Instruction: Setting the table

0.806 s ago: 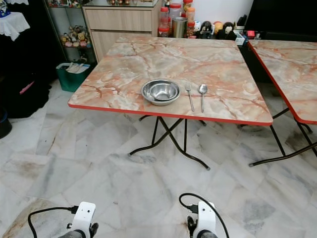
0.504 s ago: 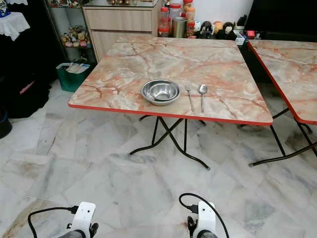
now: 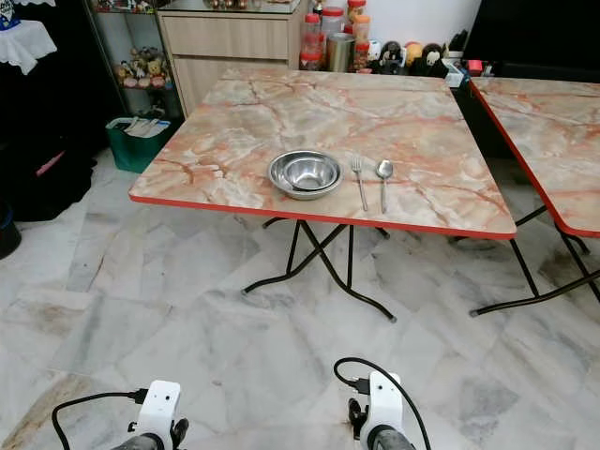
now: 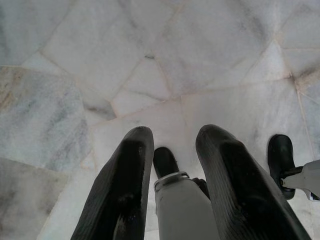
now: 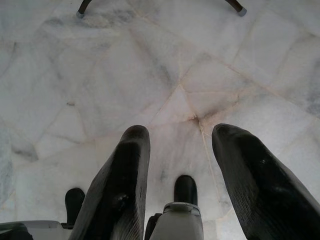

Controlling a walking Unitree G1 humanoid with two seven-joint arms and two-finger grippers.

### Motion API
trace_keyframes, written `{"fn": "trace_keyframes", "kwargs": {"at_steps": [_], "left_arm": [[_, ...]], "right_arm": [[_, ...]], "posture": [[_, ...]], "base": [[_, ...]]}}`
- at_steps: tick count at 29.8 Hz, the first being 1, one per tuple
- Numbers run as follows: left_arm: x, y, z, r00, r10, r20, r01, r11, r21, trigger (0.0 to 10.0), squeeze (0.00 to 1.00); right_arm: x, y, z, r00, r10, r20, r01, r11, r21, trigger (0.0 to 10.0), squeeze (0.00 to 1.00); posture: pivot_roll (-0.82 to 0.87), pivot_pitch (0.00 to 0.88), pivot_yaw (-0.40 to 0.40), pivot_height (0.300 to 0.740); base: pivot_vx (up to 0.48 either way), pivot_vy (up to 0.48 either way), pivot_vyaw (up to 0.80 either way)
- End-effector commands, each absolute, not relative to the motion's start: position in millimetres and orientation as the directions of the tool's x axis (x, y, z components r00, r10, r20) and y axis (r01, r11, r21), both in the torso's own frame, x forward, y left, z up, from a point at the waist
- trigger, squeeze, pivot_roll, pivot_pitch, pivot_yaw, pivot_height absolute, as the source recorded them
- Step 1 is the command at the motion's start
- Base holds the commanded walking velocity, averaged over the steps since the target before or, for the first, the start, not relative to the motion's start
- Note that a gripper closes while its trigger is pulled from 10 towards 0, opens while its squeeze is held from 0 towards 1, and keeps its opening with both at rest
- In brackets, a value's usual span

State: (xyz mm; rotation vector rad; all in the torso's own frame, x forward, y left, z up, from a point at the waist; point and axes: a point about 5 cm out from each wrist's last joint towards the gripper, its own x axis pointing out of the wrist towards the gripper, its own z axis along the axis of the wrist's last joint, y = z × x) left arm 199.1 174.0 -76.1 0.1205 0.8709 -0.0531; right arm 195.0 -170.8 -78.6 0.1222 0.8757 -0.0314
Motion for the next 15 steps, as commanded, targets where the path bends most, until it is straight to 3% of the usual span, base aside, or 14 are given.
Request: {"fn": "trace_keyframes", "kwargs": {"at_steps": [1, 15], "left_arm": [[200.3, 176.2, -75.2, 0.647, 0.007, -0.763, 0.083, 0.993, 0.08, 10.0, 0.0], [202.2, 173.4, -74.1, 0.661, 0.004, -0.75, 0.064, 0.996, 0.061, 10.0, 0.0]], "right_arm": [[196.1, -169.2, -78.0, 0.645, 0.028, -0.764, 0.068, 0.993, 0.093, 10.0, 0.0], [196.8, -172.0, -77.5, 0.645, 0.027, -0.764, 0.061, 0.994, 0.086, 10.0, 0.0]], "posture": [[-0.06, 0.0, -0.032, 0.74], [-0.06, 0.0, -0.044, 0.74]], "base": [[0.0, 0.0, 0.0], [0.0, 0.0, 0.0]]}}
